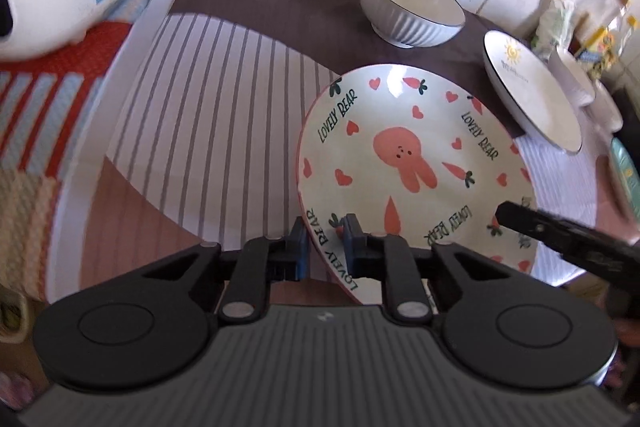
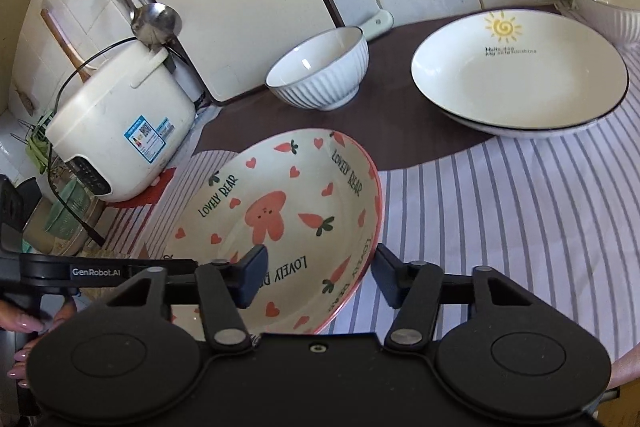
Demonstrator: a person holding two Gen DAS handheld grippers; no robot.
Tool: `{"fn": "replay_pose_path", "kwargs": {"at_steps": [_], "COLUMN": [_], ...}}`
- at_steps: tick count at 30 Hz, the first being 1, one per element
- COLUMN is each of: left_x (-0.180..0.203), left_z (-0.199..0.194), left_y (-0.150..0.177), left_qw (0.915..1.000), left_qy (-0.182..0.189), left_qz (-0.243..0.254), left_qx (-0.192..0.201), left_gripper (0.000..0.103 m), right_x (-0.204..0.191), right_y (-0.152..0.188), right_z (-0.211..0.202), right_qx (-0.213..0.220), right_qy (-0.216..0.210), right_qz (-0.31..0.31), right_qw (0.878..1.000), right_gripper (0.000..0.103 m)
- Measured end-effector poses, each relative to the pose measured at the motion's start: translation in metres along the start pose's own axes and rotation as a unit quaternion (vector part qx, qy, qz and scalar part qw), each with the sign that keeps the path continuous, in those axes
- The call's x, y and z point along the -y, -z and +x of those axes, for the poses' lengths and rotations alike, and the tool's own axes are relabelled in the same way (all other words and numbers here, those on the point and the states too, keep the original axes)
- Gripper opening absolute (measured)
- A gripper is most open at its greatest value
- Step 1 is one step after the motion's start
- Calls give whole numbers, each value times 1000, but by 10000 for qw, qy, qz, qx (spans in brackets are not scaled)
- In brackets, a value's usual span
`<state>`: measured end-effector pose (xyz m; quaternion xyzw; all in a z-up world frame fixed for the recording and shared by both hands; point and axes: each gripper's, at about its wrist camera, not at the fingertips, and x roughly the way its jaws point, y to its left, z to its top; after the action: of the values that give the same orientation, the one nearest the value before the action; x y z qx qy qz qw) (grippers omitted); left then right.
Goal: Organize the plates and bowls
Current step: 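Grasp the rim of the pink bunny plate with the right gripper, then carry the bunny plate and lower it onto the sun plate, right gripper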
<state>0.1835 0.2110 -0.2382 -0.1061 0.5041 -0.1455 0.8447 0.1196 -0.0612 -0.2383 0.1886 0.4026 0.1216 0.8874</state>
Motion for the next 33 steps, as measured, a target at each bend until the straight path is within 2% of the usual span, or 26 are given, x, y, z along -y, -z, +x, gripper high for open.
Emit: {"fn": "replay_pose_path", "kwargs": {"at_steps": [1, 3, 5, 9, 12, 15, 25, 33], "left_x": [-5, -16, -19, -6, -4, 9, 45, 92], "left_z": [2, 5, 6, 5, 3, -9, -54, -70], "left_y": [-1, -3, -6, -5, -9, -12, -24, -47], "left_qw": [9997, 9974, 9963, 9986, 9972, 9992, 9982, 9974], "left_qy": [112, 320, 376, 153, 137, 78, 526, 711], "left_qz": [-193, -624, -742, -476, -627, -293, -223, 72], "left_qx": [-46, -135, -206, -161, -373, -272, -163, 124], "left_gripper": [17, 17, 16, 15, 15, 15, 15, 15], "right_x": [2, 15, 23, 21, 22, 19, 20, 30], "right_y": [0, -2, -4, -5, -10, -15, -32, -52], "right_z": [2, 2, 5, 6, 6, -3, -67, -118], "right_qx": [-27, -80, -180, -231, -330, -351, -176, 307], "right_qy": [208, -58, -235, -230, -218, -222, -318, -263], "right_qz": [-22, 279, 424, 303, 371, 196, 27, 50], "right_qw": [9998, 9996, 9987, 9990, 9985, 9989, 9993, 9992], "right_gripper": [16, 14, 14, 15, 14, 16, 18, 19]}}
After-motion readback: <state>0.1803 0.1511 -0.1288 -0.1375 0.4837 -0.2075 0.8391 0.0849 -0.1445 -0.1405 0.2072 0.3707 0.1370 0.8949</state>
